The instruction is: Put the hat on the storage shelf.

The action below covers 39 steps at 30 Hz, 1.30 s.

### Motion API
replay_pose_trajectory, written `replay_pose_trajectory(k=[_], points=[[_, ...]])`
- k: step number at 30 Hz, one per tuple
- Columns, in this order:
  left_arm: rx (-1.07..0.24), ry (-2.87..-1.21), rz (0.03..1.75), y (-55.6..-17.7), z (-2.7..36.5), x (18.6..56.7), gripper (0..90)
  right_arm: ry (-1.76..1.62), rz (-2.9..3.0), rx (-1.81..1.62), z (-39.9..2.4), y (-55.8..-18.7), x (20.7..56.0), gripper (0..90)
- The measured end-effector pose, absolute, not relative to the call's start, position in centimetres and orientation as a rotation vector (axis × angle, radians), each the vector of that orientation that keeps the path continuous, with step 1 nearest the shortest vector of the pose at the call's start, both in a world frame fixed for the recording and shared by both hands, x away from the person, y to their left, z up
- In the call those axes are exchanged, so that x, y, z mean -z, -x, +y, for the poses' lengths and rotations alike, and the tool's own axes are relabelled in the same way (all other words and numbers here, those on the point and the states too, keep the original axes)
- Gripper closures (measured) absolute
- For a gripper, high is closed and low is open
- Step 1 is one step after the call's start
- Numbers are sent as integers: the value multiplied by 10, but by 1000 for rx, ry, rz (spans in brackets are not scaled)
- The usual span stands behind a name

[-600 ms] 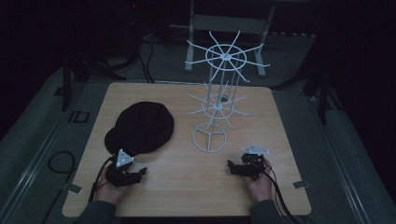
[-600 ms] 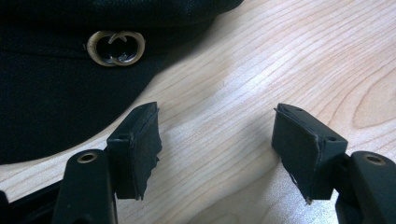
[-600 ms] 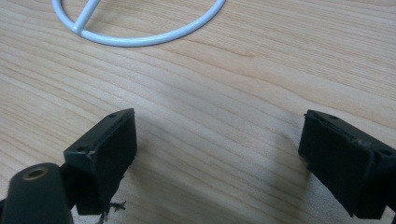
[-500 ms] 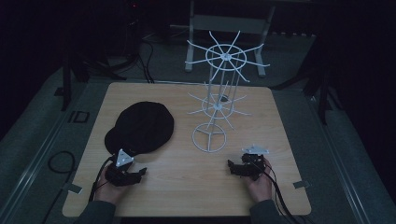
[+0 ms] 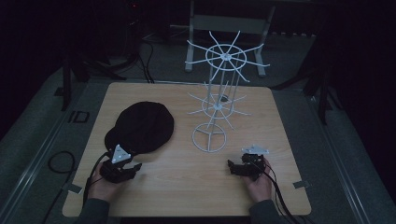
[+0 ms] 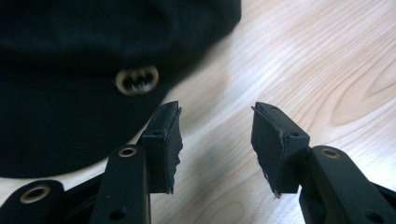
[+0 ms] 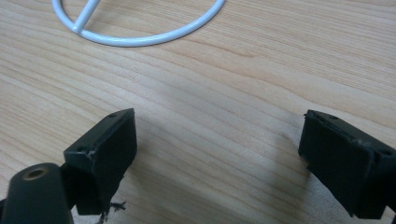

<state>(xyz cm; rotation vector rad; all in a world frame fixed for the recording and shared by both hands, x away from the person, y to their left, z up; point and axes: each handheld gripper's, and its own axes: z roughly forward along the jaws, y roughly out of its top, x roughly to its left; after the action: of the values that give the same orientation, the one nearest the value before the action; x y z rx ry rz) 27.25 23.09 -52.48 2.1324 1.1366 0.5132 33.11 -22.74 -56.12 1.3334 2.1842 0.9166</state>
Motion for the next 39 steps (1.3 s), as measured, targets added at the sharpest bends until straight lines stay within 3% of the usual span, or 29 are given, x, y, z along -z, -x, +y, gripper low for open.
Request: replay_pose_trajectory(k=[14,22,30,39], points=[[-528,-2188,1122,-298,246,477,316,-1340,2183,-917,-227,-331,561,111],[-545,-2181,1130,-312,243,468,274,-1341,2183,-917,-227,-331,561,111],[-569,-2207,1137,-324,231,464,157,-1340,2183,-917,-227,-331,561,111],[-572,-2222,1150,-344,222,462,99,-1341,2183,-917,-227,-331,561,111]])
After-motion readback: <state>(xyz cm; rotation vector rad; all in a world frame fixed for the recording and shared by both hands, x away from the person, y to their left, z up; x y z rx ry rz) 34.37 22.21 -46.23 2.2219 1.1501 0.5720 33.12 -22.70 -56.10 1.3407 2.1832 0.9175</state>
